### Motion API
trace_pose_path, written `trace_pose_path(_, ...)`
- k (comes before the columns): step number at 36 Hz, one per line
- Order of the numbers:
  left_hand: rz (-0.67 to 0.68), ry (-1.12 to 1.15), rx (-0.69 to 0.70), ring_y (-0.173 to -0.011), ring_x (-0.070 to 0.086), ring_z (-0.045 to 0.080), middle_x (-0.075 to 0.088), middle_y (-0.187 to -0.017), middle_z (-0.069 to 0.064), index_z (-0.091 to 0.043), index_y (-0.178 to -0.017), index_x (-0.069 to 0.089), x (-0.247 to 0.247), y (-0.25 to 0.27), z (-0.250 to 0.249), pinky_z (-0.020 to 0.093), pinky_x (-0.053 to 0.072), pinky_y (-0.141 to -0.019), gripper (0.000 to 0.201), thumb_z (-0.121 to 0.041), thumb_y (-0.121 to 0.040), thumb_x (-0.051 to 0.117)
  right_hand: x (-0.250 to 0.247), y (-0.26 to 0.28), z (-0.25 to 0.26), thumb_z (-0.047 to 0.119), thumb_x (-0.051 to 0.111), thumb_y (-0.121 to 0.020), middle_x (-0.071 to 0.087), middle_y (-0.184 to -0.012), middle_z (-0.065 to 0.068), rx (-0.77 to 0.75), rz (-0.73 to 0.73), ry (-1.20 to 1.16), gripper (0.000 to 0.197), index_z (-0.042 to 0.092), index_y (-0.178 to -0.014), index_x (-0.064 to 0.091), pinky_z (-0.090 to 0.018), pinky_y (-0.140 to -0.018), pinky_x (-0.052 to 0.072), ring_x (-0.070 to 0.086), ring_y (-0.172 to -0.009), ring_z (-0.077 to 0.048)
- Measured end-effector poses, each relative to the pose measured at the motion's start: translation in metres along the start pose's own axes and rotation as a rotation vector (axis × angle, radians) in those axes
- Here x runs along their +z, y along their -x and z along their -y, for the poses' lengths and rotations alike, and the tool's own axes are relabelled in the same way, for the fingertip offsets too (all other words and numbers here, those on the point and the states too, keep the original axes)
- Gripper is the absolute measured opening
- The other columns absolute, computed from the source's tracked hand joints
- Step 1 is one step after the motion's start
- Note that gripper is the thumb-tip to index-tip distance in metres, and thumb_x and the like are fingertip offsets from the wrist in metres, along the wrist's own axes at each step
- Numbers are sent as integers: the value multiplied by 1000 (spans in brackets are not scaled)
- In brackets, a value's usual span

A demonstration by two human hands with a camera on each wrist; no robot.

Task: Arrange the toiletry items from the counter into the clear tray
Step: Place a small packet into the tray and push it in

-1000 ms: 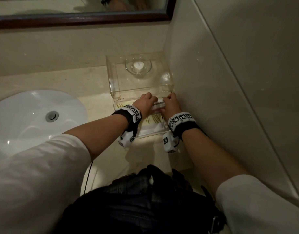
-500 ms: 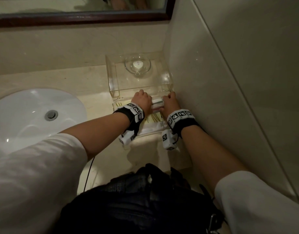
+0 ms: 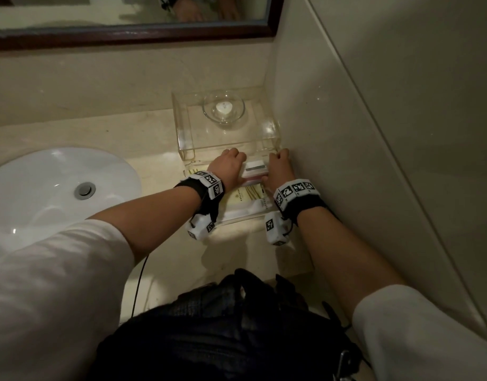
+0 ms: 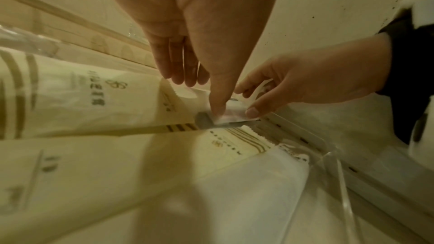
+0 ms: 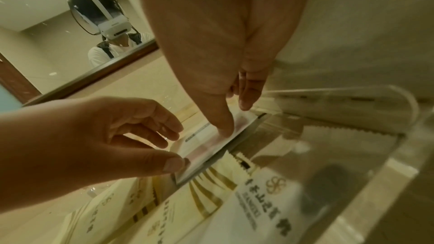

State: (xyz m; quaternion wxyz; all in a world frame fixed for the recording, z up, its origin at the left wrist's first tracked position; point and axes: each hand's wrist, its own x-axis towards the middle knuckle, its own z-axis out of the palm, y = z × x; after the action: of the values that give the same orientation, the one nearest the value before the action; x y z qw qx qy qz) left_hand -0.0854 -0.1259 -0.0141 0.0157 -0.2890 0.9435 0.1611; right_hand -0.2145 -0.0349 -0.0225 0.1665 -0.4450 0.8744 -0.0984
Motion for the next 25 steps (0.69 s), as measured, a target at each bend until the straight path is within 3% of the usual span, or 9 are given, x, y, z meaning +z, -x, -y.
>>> trace_pose_path(5, -24, 25, 20, -115, 46, 31, 49, -125, 15, -6, -125, 49, -3, 5, -1, 38, 41, -91, 61, -46, -81, 62, -2, 1, -1, -2, 64, -79, 33, -136, -13, -89, -52, -90, 59, 5, -134, 44, -32, -104, 41, 48, -115, -28)
trace_pose_path(9, -19, 28, 36, -116, 47, 30, 51, -127, 13, -9, -126, 52, -3, 8, -2, 36, 43, -91, 60, -50, -82, 60, 0, 3, -3, 5, 68, -79, 39, -140, -12, -215, -42, -14, 61, 8, -135, 45, -36, -109, 33, 36, -129, -31)
trace_pose_path(17, 37, -12, 32, -114, 48, 32, 52, -125, 14, -8, -123, 54, -4, 9, -6, 41, 46, -91, 42, -29, -87, 60, 4, 0, 1, 14, 63, -85, 42, -139, -10, -167, 29, 108, 45, 10, -128, 49, -36, -104, 33, 35, -125, -31)
trace_pose_path(23, -26, 50, 22, -109, 50, 32, 53, -122, 14, -6, -117, 56, -5, 9, -7, 40, 48, -87, 56, -50, -82, 60, 2, 2, -1, 9, 68, -81, 42, -138, -11, -182, -52, 5, 53, 8, -131, 49, -35, -108, 34, 36, -128, -30)
trace_pose_path(25, -44, 61, 10, -111, 50, 30, 52, -123, 11, -9, -119, 55, -8, 8, -6, 38, 45, -88, 53, -46, -82, 62, 1, 4, 0, 7, 69, -80, 43, -135, -11, -186, -94, -51, 54, 7, -130, 49, -34, -108, 33, 36, -127, -28)
